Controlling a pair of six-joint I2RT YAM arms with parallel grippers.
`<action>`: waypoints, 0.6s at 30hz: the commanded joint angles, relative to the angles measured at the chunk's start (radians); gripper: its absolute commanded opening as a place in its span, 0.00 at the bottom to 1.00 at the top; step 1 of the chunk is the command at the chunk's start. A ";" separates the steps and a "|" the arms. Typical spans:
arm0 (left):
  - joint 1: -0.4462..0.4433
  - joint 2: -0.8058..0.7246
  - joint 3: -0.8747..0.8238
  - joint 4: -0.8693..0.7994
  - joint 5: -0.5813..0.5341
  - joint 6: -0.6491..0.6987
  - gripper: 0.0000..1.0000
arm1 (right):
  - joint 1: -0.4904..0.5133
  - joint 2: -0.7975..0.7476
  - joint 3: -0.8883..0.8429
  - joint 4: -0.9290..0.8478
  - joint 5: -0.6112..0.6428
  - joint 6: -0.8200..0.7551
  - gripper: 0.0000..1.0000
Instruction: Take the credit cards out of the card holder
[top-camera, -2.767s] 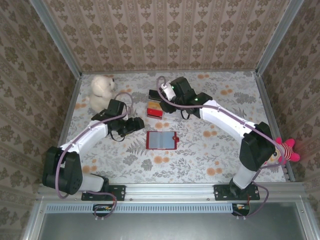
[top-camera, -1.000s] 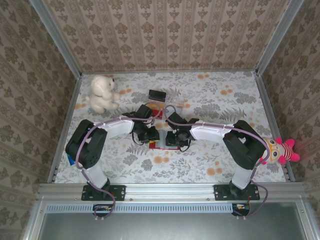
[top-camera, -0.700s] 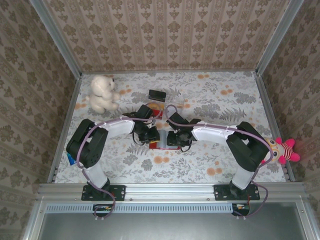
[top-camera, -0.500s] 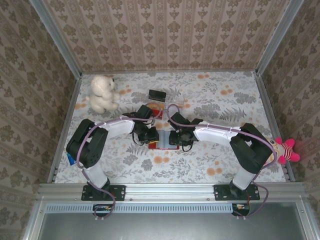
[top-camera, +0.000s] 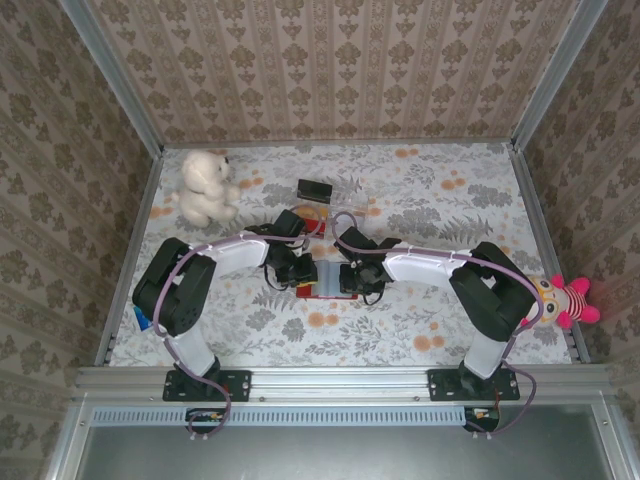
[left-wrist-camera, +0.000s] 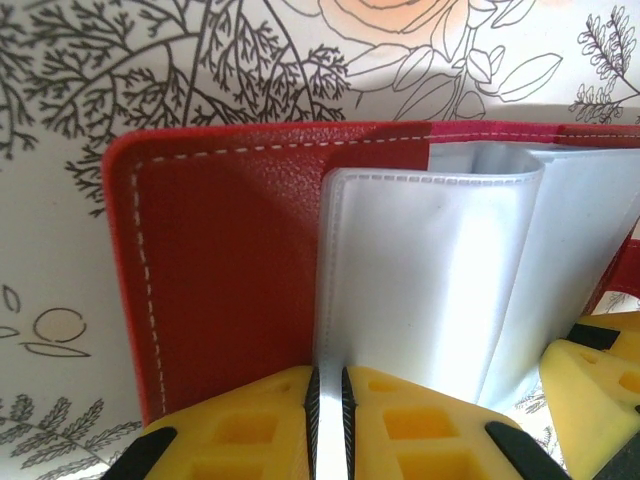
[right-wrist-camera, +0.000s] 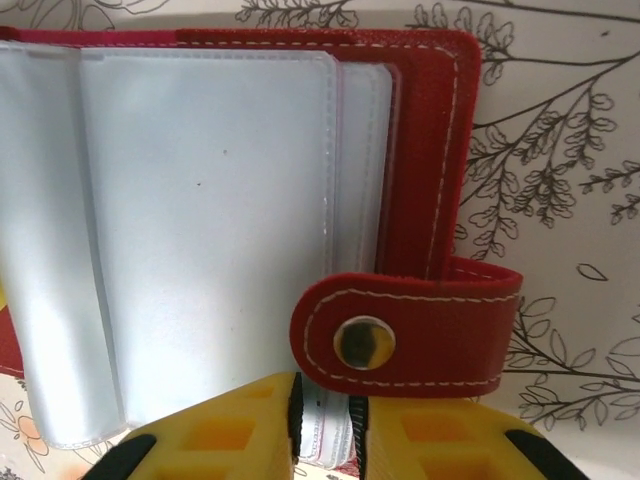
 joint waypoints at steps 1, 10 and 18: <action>0.001 0.012 -0.005 -0.019 0.002 0.019 0.17 | 0.000 0.027 0.007 0.042 -0.057 -0.004 0.19; 0.000 0.016 -0.012 -0.012 0.007 0.021 0.16 | -0.001 0.027 0.006 0.114 -0.119 -0.010 0.13; -0.002 0.014 -0.013 -0.013 0.008 0.023 0.16 | -0.008 0.040 0.002 0.168 -0.146 -0.007 0.14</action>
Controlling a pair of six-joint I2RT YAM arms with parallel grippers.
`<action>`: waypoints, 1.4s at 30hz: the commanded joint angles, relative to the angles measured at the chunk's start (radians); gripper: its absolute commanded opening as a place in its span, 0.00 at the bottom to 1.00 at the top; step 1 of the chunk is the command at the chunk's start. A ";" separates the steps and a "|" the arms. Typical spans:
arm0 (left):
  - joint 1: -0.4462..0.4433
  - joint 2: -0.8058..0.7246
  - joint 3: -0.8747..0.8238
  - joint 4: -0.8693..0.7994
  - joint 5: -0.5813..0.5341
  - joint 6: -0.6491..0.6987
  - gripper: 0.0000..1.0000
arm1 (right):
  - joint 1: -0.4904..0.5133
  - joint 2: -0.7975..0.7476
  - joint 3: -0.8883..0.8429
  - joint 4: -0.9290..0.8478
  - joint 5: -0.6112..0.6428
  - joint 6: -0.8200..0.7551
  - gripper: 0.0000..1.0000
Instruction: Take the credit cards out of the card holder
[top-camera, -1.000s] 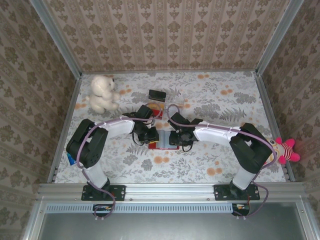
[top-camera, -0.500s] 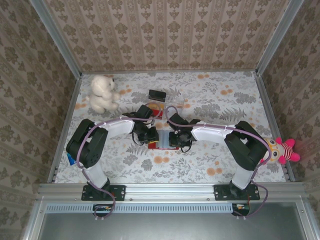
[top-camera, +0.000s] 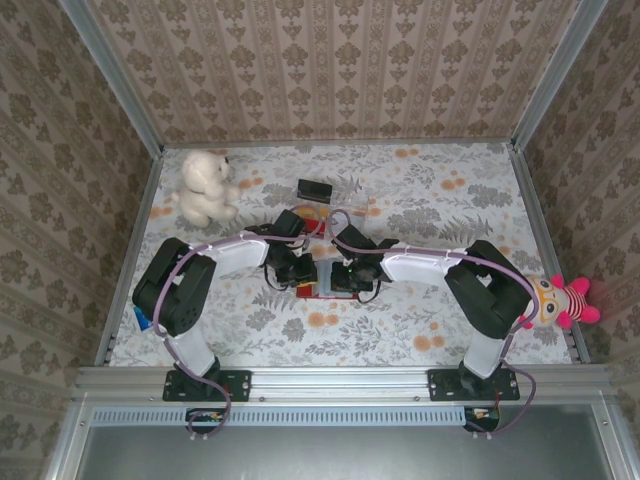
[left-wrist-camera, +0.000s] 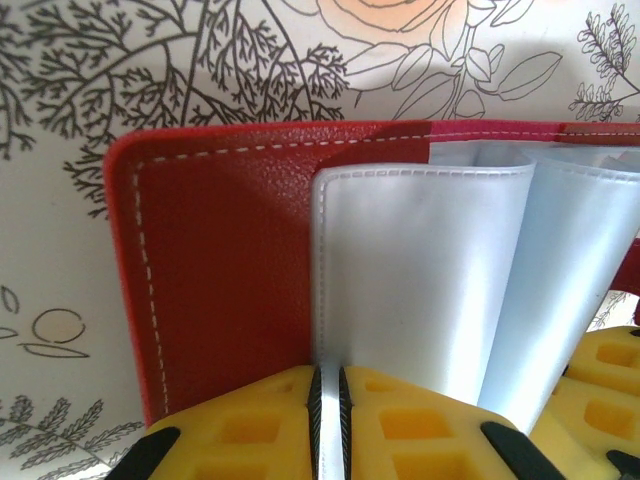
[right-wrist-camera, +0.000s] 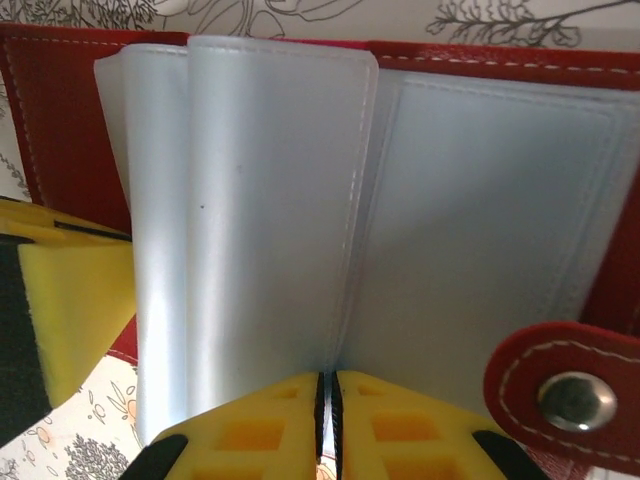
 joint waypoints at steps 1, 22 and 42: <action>-0.002 0.012 -0.014 -0.014 0.007 0.020 0.16 | -0.007 0.014 0.002 0.053 -0.036 -0.003 0.14; 0.170 -0.250 0.101 -0.262 -0.092 0.138 0.66 | -0.047 -0.463 -0.023 -0.125 0.399 -0.206 0.51; 0.503 -0.616 -0.162 0.039 -0.663 0.349 1.00 | -0.460 -0.689 -0.355 0.390 0.773 -0.653 1.00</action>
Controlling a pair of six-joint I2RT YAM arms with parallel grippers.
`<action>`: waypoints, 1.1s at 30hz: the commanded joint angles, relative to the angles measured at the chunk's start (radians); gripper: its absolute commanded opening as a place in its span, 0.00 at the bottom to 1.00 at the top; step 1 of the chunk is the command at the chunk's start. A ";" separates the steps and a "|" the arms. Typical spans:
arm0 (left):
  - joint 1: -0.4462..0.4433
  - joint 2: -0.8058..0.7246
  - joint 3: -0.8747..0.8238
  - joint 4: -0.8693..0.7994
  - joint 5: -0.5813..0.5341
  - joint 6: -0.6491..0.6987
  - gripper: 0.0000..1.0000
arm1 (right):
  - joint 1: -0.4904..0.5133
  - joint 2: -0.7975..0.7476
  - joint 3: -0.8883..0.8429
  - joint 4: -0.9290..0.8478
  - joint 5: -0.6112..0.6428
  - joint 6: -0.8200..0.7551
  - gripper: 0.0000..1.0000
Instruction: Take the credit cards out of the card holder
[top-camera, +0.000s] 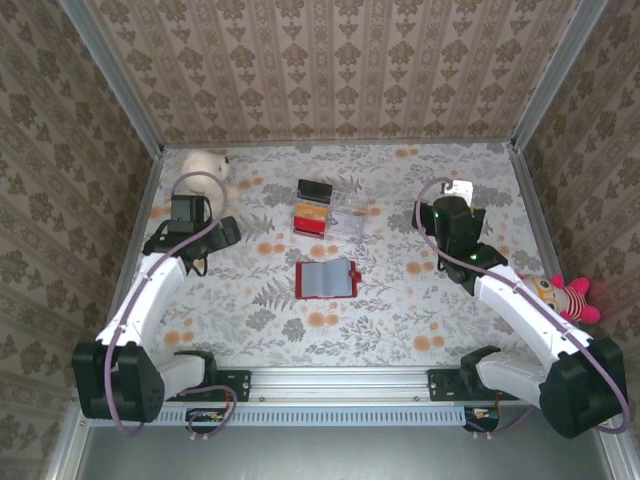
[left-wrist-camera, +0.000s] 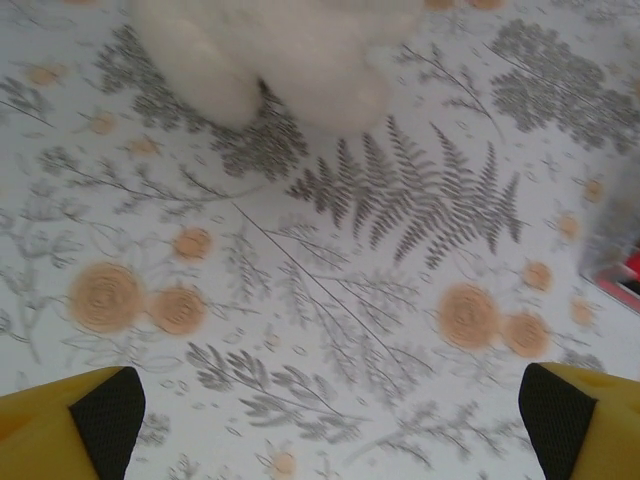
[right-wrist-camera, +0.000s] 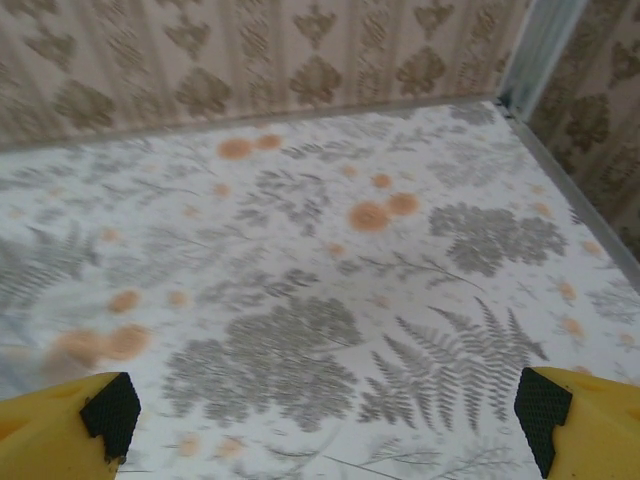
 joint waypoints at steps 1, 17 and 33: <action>0.005 -0.038 -0.083 0.172 -0.175 0.055 1.00 | -0.045 -0.023 -0.110 0.213 0.039 -0.111 1.00; 0.062 0.010 -0.463 1.021 -0.080 0.361 1.00 | -0.181 0.202 -0.331 0.689 -0.180 -0.267 1.00; 0.159 0.221 -0.556 1.384 0.118 0.416 1.00 | -0.287 0.424 -0.338 0.943 -0.456 -0.211 1.00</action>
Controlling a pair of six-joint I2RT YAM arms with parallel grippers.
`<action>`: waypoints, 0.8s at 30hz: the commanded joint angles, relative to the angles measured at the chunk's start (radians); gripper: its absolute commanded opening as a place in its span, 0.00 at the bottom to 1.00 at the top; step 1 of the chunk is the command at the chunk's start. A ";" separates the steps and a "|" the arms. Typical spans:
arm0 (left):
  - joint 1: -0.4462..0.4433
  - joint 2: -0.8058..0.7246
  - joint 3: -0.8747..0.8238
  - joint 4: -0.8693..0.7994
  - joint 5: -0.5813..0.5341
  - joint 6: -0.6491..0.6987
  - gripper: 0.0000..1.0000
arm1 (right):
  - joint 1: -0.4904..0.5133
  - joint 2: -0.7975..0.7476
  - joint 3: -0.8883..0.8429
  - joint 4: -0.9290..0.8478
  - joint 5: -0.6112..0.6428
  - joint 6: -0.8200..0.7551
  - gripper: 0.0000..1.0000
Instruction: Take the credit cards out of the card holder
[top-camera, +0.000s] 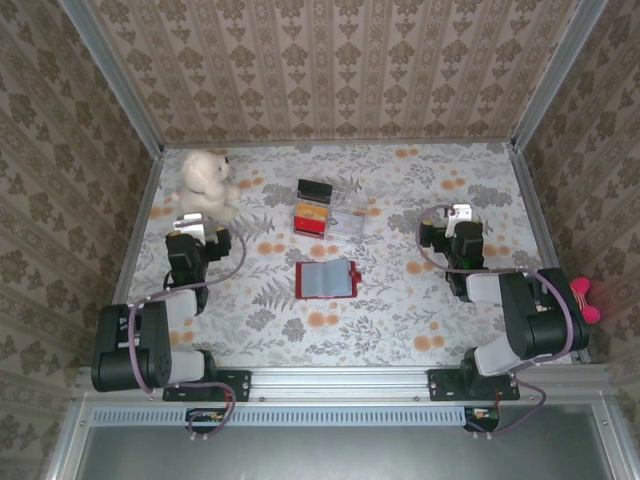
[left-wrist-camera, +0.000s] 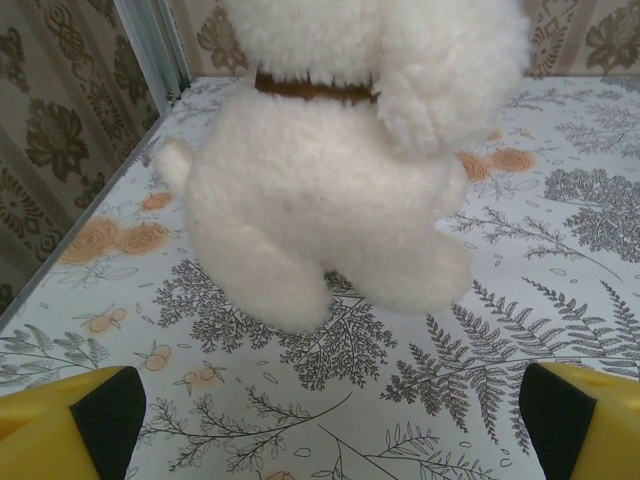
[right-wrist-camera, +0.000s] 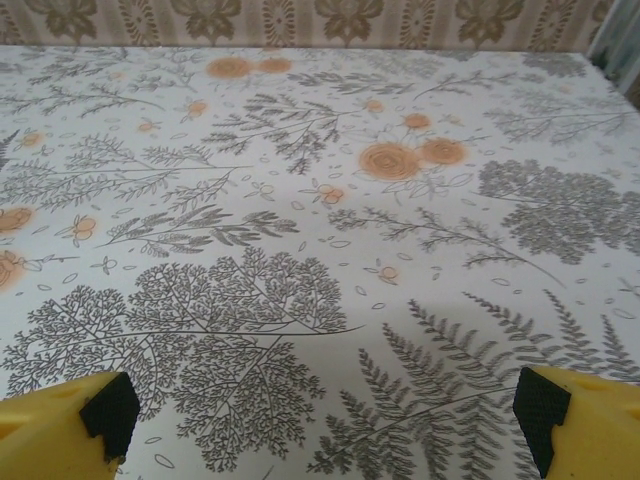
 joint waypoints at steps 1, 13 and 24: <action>0.009 0.054 0.003 0.106 0.049 0.021 1.00 | -0.012 0.012 -0.005 0.069 -0.062 0.017 1.00; -0.046 0.198 0.083 0.105 -0.060 0.059 1.00 | -0.021 0.018 0.007 0.052 -0.079 0.024 1.00; -0.058 0.198 0.085 0.093 -0.079 0.065 1.00 | -0.021 0.017 0.008 0.052 -0.078 0.024 1.00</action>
